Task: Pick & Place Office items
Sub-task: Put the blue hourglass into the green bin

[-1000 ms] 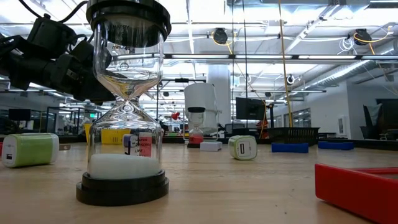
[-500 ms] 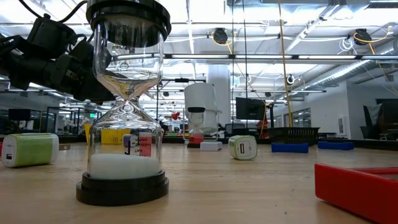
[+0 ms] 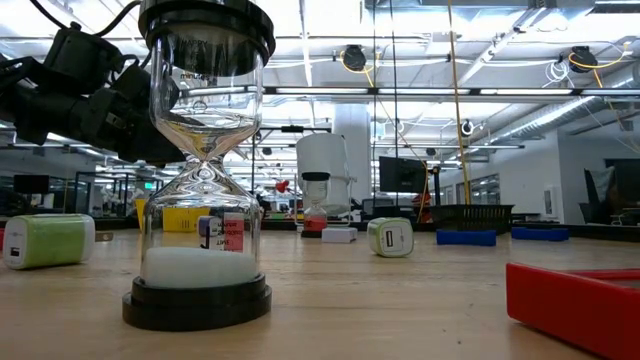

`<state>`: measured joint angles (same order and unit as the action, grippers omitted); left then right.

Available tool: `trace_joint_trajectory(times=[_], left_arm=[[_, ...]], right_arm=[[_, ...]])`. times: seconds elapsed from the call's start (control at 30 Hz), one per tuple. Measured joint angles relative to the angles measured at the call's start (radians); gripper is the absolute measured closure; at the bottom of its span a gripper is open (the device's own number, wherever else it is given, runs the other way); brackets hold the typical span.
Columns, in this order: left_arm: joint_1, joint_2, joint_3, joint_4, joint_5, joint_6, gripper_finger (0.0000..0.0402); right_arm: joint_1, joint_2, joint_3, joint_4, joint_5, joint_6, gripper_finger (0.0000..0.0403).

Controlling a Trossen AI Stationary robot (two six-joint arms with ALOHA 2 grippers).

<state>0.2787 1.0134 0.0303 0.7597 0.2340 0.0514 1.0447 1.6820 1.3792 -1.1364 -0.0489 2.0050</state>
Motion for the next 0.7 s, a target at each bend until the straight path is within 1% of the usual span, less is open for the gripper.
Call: trace_joint_trajectory(times=[0.13,0.33,0.4,0.53,0.63,0.7], left_arm=[[0.000,0.000,0.000,0.000,0.000,0.000,0.0380],[0.000,0.000,0.000,0.000,0.000,-0.001,0.0380],[0.000,0.000,0.000,0.000,0.000,-0.001,0.0380],[0.000,0.000,0.000,0.000,0.000,-0.002,0.0380],[0.000,0.000,0.000,0.000,0.000,-0.003,0.0380],[0.000,0.000,0.000,0.000,0.000,-0.003,0.0380]], right_arm=[[0.000,0.001,0.000,0.014,0.000,-0.001,0.0185],[0.000,0.001,0.000,0.016,-0.004,-0.008,0.0170],[0.000,0.001,0.000,0.020,-0.004,-0.011,0.0174],[0.000,0.001,0.000,0.023,-0.008,-0.011,0.0193],[0.000,0.001,0.000,0.026,-0.011,-0.011,0.0192],[0.000,0.001,0.000,0.026,-0.035,-0.002,0.0184]])
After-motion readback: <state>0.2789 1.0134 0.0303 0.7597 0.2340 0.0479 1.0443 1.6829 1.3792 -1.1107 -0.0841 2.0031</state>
